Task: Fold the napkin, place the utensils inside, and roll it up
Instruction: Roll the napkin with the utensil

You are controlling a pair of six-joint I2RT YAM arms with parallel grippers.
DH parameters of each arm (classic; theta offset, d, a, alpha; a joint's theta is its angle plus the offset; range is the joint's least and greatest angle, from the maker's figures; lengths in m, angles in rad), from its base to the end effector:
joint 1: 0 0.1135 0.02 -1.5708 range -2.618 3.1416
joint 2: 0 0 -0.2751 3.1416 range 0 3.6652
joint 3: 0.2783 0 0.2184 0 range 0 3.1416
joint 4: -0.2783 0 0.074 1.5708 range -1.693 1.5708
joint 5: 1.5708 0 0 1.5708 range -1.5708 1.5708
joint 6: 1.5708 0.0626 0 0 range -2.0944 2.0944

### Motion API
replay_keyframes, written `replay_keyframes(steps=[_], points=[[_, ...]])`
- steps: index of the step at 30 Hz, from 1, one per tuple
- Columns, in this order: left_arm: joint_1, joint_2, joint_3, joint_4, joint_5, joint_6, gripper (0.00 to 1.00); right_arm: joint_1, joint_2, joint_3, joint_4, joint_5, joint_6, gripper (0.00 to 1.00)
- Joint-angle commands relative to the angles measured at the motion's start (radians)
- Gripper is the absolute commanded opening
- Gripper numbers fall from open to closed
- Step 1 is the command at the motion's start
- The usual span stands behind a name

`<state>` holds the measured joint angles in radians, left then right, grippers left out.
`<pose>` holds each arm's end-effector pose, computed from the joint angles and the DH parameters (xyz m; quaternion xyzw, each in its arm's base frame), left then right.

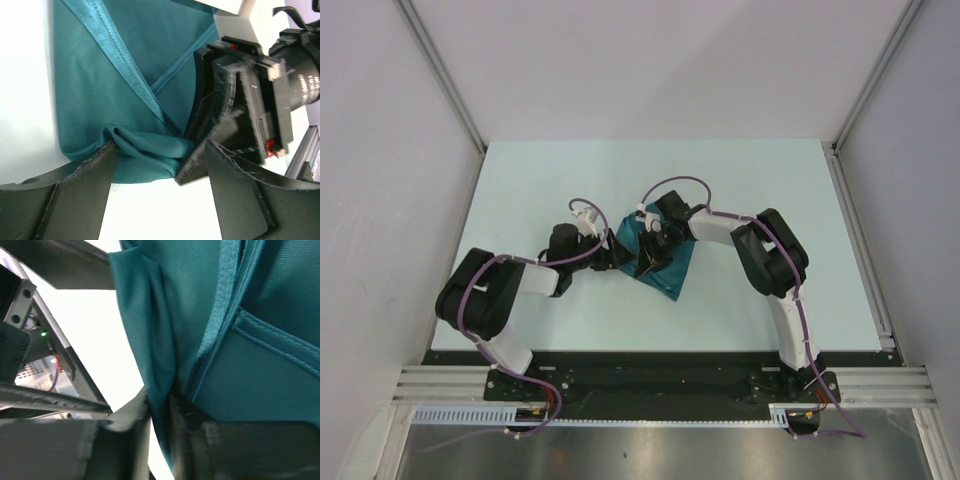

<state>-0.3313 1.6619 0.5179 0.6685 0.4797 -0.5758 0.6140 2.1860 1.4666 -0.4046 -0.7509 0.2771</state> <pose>0.2759 -0.1255 0.1618 0.0216 0.8382 -0.4039 0.3658 0.3252 0.2815 0.1369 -0.2322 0.8808 0.4115 0.0319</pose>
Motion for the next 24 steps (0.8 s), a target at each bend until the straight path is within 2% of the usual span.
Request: replay_keyframes(steps=[1,6,12,24], points=[[0.009,0.022,0.014,-0.084,-0.095,0.011,0.77,-0.016,0.015,0.004,0.006,0.074,-0.004,0.29],[0.009,0.035,0.013,-0.104,-0.113,-0.007,0.77,-0.019,-0.015,-0.006,0.006,0.074,-0.004,0.45],[0.011,0.041,0.021,-0.133,-0.128,-0.01,0.77,-0.026,-0.078,-0.057,0.003,0.094,-0.019,0.57],[0.014,0.044,0.011,-0.149,-0.138,-0.015,0.77,-0.043,-0.255,-0.204,0.016,0.192,-0.061,0.67]])
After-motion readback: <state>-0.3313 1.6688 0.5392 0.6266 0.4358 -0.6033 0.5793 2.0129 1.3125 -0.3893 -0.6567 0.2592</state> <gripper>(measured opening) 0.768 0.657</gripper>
